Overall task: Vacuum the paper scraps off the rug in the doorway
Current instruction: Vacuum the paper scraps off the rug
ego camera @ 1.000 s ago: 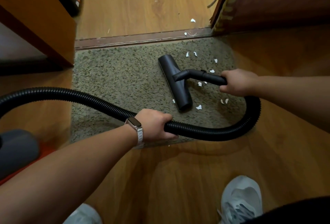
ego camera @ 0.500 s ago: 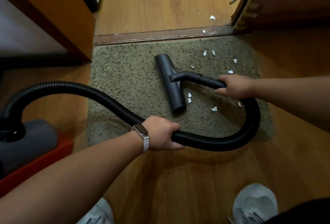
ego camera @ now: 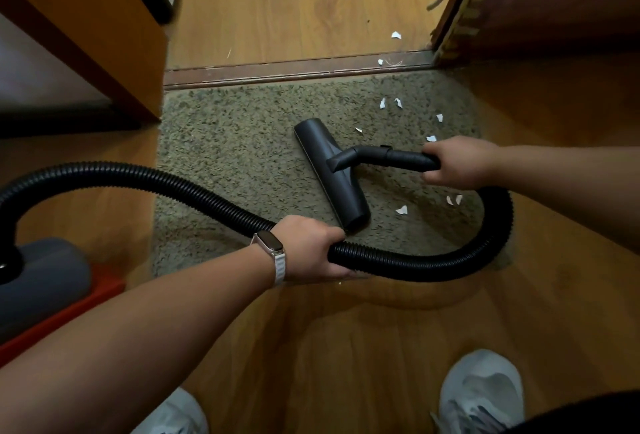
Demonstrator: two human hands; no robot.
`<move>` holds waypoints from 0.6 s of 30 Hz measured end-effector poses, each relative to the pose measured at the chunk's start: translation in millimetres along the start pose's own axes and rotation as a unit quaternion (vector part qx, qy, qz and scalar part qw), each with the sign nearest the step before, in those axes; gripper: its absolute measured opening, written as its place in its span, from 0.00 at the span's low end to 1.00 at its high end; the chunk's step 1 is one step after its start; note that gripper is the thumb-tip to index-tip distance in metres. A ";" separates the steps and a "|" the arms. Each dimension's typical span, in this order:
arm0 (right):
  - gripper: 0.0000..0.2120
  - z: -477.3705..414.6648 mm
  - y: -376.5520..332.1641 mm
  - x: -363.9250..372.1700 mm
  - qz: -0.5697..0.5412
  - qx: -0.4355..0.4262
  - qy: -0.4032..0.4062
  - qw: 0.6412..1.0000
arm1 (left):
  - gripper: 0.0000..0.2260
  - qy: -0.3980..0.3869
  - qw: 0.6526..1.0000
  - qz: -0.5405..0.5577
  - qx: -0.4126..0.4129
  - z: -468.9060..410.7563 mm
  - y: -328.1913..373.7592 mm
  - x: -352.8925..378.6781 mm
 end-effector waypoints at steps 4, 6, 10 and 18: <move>0.06 17.4 18.4 -6.5 -0.005 0.027 0.010 1.000 | 0.23 0.008 1.000 -0.012 0.006 -12.9 3.5 -5.4; 0.06 25.7 29.2 -7.4 -0.024 0.043 0.018 0.999 | 0.24 0.014 1.000 -0.018 0.011 -16.1 6.1 -8.6; 0.06 39.1 45.3 -9.8 -0.054 0.059 0.038 0.996 | 0.24 0.017 1.000 -0.019 0.011 -18.1 10.7 -14.1; 0.05 55.6 61.0 -9.1 -0.040 0.074 0.015 0.996 | 0.23 0.022 1.000 -0.012 0.002 -18.3 21.4 -21.0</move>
Point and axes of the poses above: each hand's wrist, its own z-axis away from the middle knuckle, its own x-axis out of the palm, y = z × x, the point moved 8 cm from there along -z, towards the middle knuckle, and after that the axes turned 1 degree about y, right-handed, at the moved point
